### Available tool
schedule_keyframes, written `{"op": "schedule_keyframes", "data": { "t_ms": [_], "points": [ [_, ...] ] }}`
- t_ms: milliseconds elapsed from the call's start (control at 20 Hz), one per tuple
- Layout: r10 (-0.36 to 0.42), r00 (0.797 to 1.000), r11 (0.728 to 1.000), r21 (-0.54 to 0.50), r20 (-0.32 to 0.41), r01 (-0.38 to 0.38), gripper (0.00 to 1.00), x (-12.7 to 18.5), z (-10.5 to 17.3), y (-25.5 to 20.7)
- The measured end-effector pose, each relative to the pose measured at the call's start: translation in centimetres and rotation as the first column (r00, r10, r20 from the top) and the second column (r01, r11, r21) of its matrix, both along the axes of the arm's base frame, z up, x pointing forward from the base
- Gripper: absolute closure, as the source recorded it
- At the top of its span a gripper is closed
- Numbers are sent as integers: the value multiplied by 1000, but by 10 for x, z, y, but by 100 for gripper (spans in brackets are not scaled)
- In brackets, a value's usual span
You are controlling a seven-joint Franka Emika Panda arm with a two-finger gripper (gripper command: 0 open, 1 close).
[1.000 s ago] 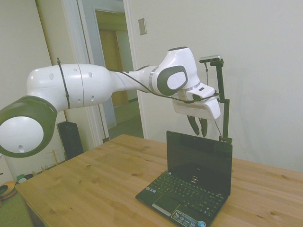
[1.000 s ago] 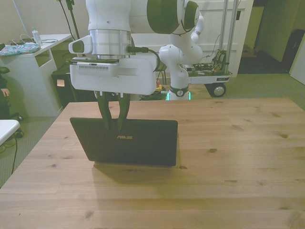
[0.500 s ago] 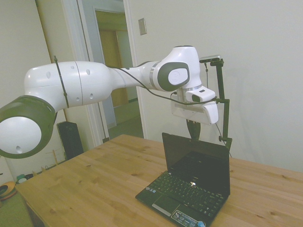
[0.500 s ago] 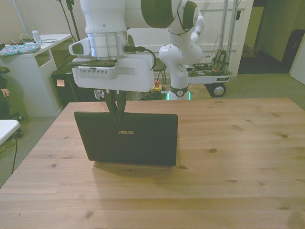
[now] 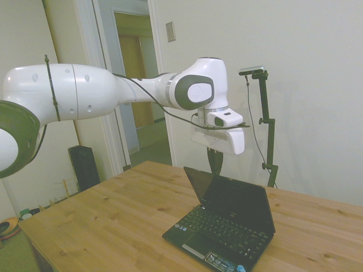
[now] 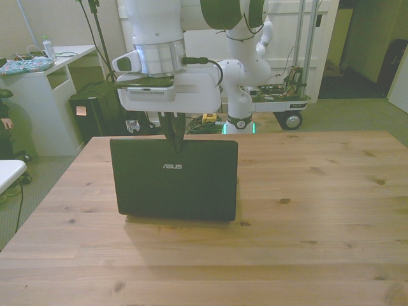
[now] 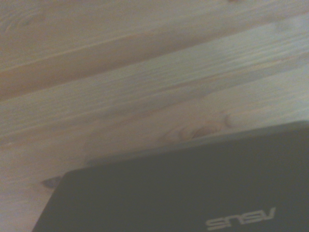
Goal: Close the laptop
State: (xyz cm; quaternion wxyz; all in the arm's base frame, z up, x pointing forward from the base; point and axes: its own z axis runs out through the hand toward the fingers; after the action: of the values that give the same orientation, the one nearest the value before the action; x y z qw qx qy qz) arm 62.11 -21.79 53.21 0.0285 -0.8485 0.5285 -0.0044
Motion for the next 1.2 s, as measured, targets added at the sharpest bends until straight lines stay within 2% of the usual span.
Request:
{"op": "schedule_keyframes", "data": {
  "t_ms": [750, 1200],
  "points": [
    [-18, 997, 998, 60, -75, 23, 100, -81, -79, 26],
    [-62, 993, 996, 55, -98, 68, 100, -96, -129, 8]
  ]
}}
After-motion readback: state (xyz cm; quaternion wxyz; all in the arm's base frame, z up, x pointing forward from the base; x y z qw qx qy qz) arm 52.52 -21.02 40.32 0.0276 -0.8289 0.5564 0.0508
